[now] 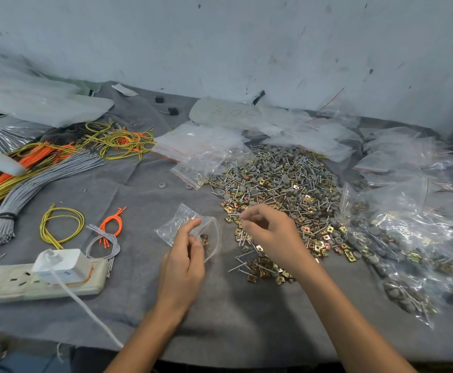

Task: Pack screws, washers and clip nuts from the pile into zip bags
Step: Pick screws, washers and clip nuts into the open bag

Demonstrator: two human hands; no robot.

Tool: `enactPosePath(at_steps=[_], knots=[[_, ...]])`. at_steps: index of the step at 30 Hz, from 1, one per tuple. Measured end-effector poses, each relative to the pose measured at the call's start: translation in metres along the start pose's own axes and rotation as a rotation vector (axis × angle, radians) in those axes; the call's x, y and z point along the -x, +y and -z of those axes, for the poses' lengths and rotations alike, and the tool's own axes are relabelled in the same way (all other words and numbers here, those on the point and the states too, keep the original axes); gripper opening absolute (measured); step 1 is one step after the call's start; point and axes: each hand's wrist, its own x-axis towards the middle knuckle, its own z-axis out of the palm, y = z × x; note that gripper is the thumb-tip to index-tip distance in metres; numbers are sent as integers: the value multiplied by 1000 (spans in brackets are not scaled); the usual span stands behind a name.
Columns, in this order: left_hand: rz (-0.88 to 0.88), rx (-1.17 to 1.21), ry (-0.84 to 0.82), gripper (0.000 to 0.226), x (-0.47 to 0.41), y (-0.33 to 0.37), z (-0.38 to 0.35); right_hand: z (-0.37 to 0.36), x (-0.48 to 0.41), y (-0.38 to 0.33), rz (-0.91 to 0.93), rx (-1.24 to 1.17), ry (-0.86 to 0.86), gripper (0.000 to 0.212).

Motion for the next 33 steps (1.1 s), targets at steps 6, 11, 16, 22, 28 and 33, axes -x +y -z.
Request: enactPosePath(at_steps=[6,11,16,22,28,33], knots=[[11,-11,6,37,-1,-2,0,-29,15,-13,44,-30,-65,14],[-4,-39,6,39,-1,-3,0,-49,19,-19,200,257,-117,9],[-2,-61,6,40,-1,-3,0,-61,11,-24,261,527,-86,17],[-48,-71,33,43,-1,-1,-1,-51,5,-22,218,339,-3,9],[-81,-241,-98,51,6,6,0,-44,-3,-25,147,391,-150,32],[-258,-533,-177,35,30,5,7,-40,-2,-17,25,346,-163,22]])
